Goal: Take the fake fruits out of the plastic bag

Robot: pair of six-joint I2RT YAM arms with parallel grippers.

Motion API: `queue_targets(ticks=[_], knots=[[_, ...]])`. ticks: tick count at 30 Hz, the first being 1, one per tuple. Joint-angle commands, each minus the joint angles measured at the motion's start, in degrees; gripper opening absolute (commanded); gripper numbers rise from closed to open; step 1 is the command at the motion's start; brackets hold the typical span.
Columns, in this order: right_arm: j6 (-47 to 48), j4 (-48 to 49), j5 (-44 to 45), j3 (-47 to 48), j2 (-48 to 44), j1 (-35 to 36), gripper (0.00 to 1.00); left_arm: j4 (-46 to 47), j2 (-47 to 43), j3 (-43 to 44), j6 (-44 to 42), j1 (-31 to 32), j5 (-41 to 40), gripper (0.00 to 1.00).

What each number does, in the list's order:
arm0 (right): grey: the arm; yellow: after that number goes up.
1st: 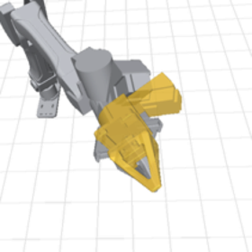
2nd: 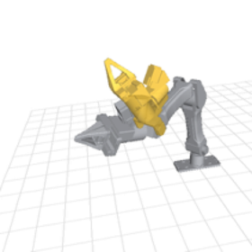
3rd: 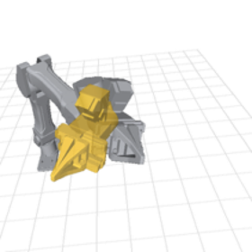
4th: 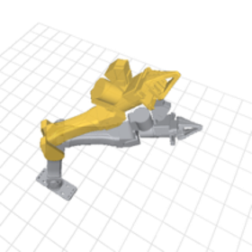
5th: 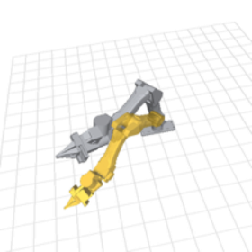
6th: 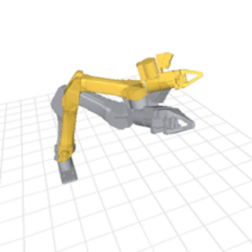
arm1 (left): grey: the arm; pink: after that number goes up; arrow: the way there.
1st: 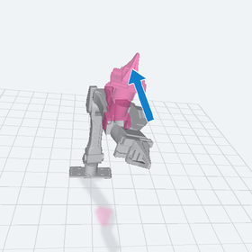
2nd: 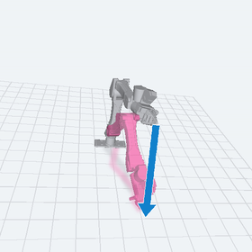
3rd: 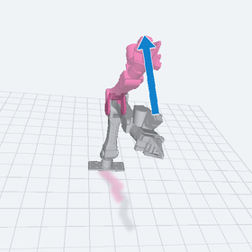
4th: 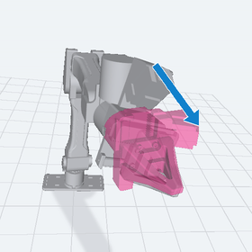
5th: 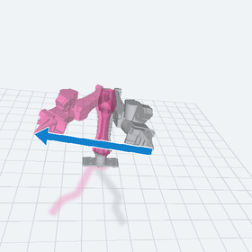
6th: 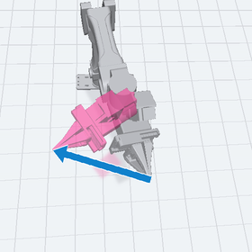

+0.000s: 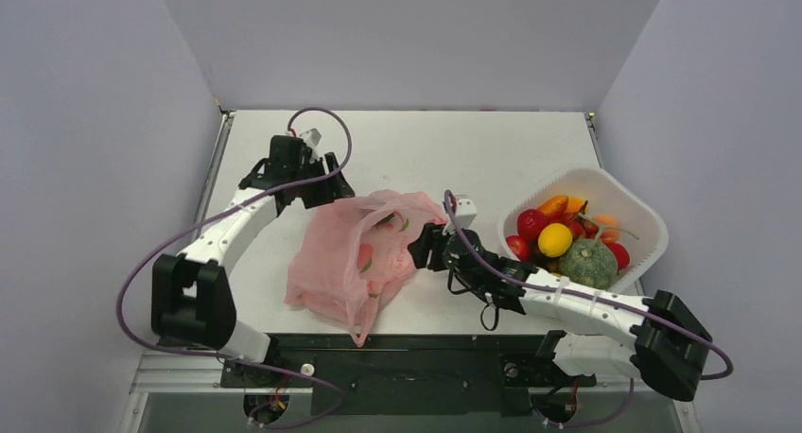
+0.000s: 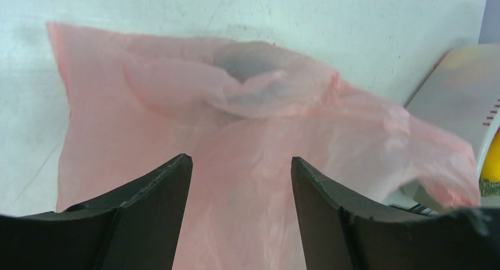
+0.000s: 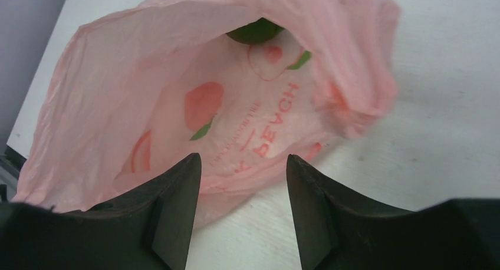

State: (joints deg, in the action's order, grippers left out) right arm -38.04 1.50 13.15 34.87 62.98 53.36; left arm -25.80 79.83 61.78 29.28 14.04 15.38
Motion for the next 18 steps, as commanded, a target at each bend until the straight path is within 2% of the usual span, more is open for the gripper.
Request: queue_targets(ticks=[1,4,9,13,18], knots=[[-3.19,17.3,-4.0,1.56,8.17,1.37,0.51,4.91,13.6,8.76,-1.4,-0.36,7.83,0.59],[-2.82,21.37,-3.88,3.76,15.96,1.66,0.5,4.39,19.91,13.51,-1.78,0.18,8.39,0.57],[-1.65,22.15,-3.86,10.53,26.16,1.56,0.46,4.16,26.45,17.38,-4.74,1.56,7.18,0.57],[-2.32,22.92,-2.75,13.84,31.14,1.51,0.43,3.66,29.27,18.88,-9.59,1.93,4.87,0.56],[-3.48,22.26,2.66,15.88,33.52,1.44,0.42,5.48,32.47,18.78,-10.41,2.13,4.45,0.56]])
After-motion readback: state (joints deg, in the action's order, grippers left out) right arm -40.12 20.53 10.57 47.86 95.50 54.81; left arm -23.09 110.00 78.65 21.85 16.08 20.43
